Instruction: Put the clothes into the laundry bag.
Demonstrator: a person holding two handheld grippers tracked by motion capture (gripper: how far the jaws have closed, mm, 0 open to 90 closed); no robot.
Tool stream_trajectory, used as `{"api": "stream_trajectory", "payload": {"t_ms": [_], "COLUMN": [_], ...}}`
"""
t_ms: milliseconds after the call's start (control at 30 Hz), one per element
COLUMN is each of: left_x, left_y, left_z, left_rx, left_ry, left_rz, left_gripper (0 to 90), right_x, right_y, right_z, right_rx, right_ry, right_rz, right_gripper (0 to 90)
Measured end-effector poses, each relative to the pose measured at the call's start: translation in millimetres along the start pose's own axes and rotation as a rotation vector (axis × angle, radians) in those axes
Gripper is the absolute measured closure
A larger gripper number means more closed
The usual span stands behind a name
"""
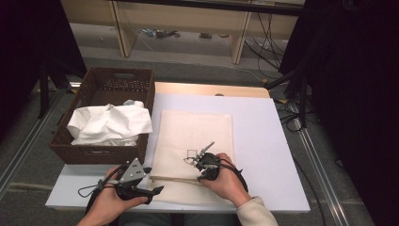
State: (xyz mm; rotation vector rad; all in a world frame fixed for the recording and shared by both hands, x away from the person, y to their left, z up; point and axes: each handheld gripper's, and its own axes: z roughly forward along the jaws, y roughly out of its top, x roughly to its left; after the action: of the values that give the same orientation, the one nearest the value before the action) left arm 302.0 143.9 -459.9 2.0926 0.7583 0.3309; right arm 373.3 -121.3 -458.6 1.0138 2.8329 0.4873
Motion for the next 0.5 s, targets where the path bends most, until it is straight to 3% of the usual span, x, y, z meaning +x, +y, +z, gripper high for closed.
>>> {"api": "stream_trajectory", "payload": {"t_ms": [67,100,133,233,300,367,400,467,500], "left_x": [-0.8,-1.0,0.0,0.7,1.5,-0.6,2.3,1.2,2.1], "left_y": [0.1,0.1,0.2,0.5,1.5,2.5,2.8,2.2,2.3], "left_z": [0.7,1.0,0.3,-0.3,-1.4,-1.0,-2.4,-1.6,-2.4], "left_rx": [-0.008,-0.011,-0.001,0.001,0.0,-0.028,-0.017,-0.027,-0.011], "left_ry": [-0.002,-0.003,0.0,0.001,-0.007,0.008,0.006,0.005,0.002], "left_rz": [-0.014,-0.019,-0.006,-0.001,-0.003,-0.034,0.0,-0.023,-0.009], "left_gripper": [24.3,24.2,24.1,24.2,24.7,24.7,24.7,24.7,24.7], "right_x": [0.0,-0.9,0.6,-2.0,-0.5,-3.0,-3.4,-4.6,-4.0], "right_y": [-0.4,-0.1,-0.5,0.0,-0.2,-0.5,-0.5,-0.2,-0.7], "right_z": [0.4,0.7,0.3,1.0,0.4,0.6,0.7,1.0,-0.2], "right_rx": [0.005,0.001,0.011,0.001,0.0,0.002,0.003,-0.006,0.008], "right_ry": [-0.011,-0.006,-0.011,-0.004,0.006,-0.012,-0.016,-0.011,-0.006], "right_rz": [-0.007,-0.04,-0.02,-0.048,-0.006,-0.021,-0.026,-0.013,0.017], "right_gripper": [69.2,67.5,67.2,71.2,74.8,77.9,79.1,82.0,82.8]}}
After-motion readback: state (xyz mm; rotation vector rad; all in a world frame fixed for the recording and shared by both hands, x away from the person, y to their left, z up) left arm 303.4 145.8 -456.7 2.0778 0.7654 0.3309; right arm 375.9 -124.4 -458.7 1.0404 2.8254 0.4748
